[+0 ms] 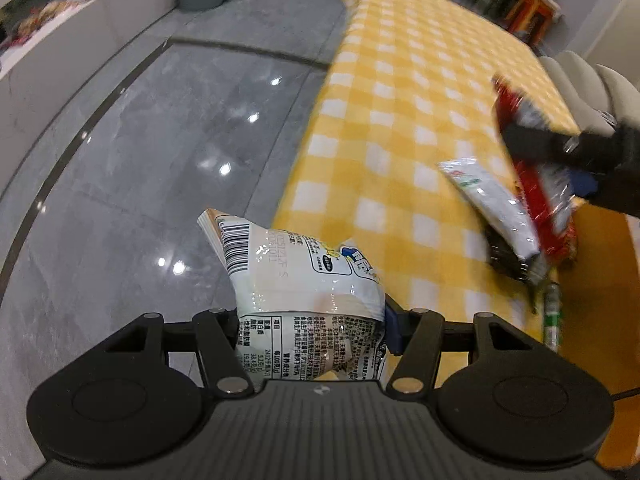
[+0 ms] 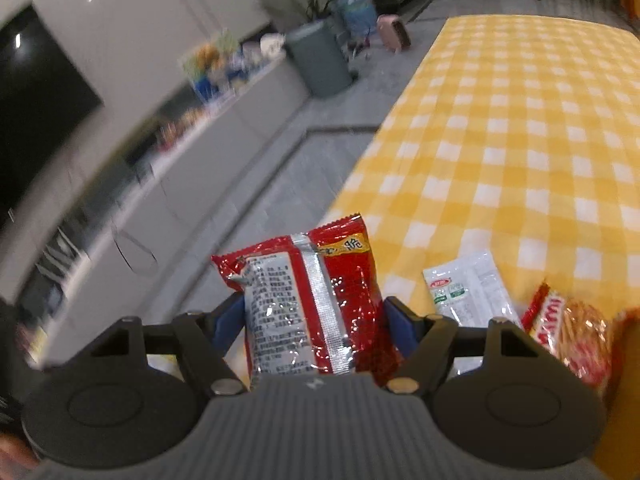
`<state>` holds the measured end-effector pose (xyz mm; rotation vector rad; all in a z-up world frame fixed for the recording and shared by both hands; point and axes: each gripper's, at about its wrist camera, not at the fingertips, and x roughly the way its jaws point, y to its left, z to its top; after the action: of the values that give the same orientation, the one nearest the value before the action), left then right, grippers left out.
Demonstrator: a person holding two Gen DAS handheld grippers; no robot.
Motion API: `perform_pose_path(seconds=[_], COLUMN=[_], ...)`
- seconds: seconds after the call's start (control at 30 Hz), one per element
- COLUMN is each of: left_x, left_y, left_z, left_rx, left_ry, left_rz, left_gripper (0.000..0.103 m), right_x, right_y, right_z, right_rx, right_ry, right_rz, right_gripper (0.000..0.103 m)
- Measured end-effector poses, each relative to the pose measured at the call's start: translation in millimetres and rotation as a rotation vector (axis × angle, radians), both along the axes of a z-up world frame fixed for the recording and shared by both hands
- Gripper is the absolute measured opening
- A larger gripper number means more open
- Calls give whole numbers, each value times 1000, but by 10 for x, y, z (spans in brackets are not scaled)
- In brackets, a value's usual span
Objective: Organize snacks
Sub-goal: 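Carry the white bag toward the box with the left tool while the right tool drops the red bag in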
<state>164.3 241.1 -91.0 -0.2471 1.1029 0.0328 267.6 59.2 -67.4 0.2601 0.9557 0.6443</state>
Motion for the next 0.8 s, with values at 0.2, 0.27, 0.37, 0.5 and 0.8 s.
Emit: perform_pose_path(seconds=[0.2, 0.27, 0.37, 0.5, 0.8], left_x=[-116, -144, -175, -230, -254], left_y=[-210, -325, -544, -910, -1550], left_z=[332, 477, 690, 926, 1015], left_rx=[-51, -57, -73, -71, -123], left_ry=[-65, -99, -137, -177, -205], left_rz=[-15, -37, -67, -125, -104], left_gripper=[68, 68, 68, 68, 68], right_x=[-414, -539, -800, -1120, -1379], right_y=[-524, -731, -1090, -1511, -2152], right_z=[632, 818, 1107, 1349, 831], right_rx=[150, 193, 206, 126, 106], right_ry=[-62, -70, -83, -84, 62], right_rz=[-103, -104, -157, -236, -472], right_gripper=[73, 73, 73, 73, 73])
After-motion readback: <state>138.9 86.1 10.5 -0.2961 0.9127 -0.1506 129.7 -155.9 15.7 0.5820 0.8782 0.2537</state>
